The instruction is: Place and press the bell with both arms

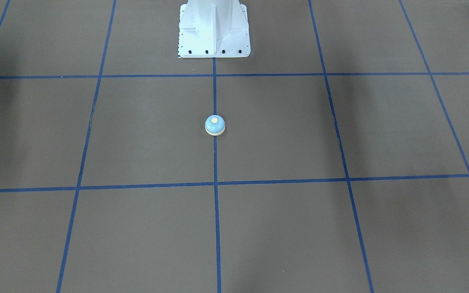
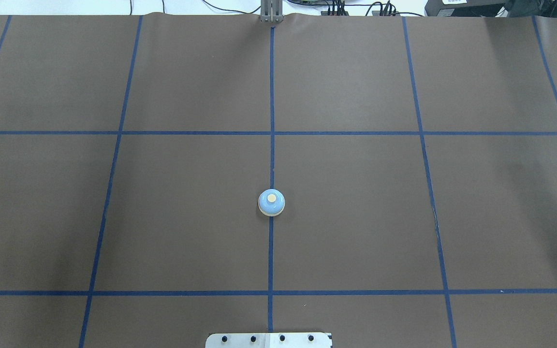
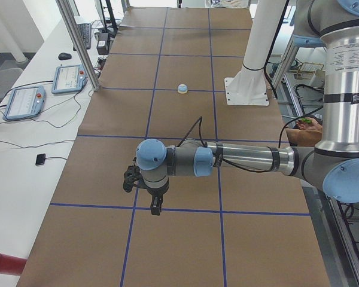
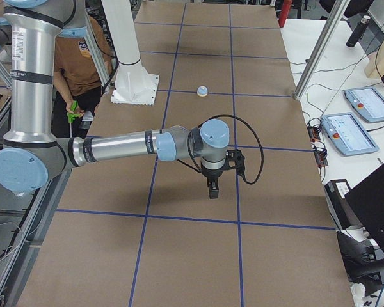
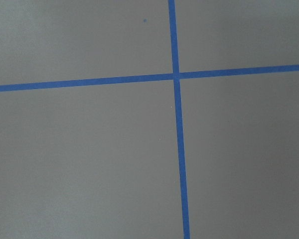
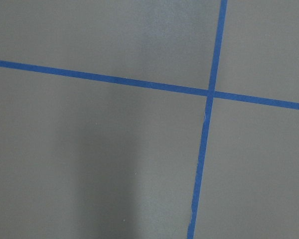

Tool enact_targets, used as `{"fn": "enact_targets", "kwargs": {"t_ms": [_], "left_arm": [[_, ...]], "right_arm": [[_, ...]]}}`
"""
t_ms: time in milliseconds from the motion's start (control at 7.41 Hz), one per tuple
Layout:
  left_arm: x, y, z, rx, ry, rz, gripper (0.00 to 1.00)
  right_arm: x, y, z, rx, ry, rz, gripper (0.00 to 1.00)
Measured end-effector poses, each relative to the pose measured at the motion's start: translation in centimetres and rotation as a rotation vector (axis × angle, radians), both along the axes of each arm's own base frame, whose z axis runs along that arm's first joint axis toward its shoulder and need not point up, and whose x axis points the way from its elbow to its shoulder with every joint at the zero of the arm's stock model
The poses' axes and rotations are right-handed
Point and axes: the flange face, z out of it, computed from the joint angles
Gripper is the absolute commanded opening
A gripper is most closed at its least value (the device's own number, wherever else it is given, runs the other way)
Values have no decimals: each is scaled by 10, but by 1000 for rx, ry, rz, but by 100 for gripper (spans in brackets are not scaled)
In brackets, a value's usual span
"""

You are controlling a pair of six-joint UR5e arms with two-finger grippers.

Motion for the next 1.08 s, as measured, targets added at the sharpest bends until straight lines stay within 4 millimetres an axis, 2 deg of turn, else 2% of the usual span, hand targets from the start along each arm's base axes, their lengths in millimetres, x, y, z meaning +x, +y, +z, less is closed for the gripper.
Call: {"fn": "enact_targets", "kwargs": {"t_ms": [405,1080], "left_arm": [[1,0,-4,9,3,2,100],[1,0,-10,29,3,4,100]], "right_arm": [[-2,1,7,-19,3,-4,100],[-2,-4,4,-11,1,-4,100]]}}
